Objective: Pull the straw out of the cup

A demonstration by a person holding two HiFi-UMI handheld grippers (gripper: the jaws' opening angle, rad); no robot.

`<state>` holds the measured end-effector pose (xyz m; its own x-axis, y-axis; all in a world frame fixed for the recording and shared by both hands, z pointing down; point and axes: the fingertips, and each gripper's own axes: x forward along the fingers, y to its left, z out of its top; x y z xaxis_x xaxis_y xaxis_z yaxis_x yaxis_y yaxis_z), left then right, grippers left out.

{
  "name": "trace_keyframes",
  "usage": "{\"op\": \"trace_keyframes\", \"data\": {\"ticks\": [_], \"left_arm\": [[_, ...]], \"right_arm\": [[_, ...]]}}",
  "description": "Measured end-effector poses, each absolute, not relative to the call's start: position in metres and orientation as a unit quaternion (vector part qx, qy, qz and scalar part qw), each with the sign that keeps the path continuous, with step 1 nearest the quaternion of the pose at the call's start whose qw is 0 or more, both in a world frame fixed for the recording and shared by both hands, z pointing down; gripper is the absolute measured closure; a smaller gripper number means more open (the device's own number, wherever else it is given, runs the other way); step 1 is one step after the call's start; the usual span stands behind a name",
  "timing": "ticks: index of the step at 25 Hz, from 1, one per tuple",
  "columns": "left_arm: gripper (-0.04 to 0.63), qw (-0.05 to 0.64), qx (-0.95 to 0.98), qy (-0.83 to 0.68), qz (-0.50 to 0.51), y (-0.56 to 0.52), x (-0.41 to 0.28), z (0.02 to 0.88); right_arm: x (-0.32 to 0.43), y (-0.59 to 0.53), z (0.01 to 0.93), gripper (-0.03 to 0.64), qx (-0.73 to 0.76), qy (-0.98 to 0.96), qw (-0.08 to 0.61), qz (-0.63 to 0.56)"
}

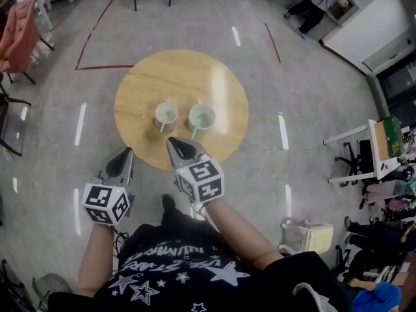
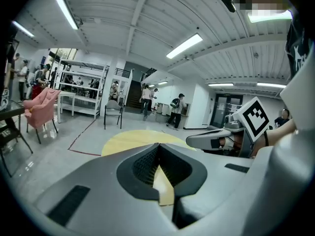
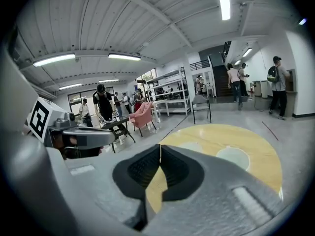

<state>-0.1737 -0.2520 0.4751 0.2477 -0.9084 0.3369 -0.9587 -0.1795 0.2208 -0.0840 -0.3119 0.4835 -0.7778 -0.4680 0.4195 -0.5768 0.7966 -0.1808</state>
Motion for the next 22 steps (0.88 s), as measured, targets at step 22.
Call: {"op": "trace_keyframes", "data": {"ticks": [22], "left_arm": [[0.589,0.207,0.785,-0.579,0.075,-0.289,-0.206,0.487]], "right_arm": [[-0.121,-0.32,0.502,0.529,0.281,-0.925,0.223,0.125]]}}
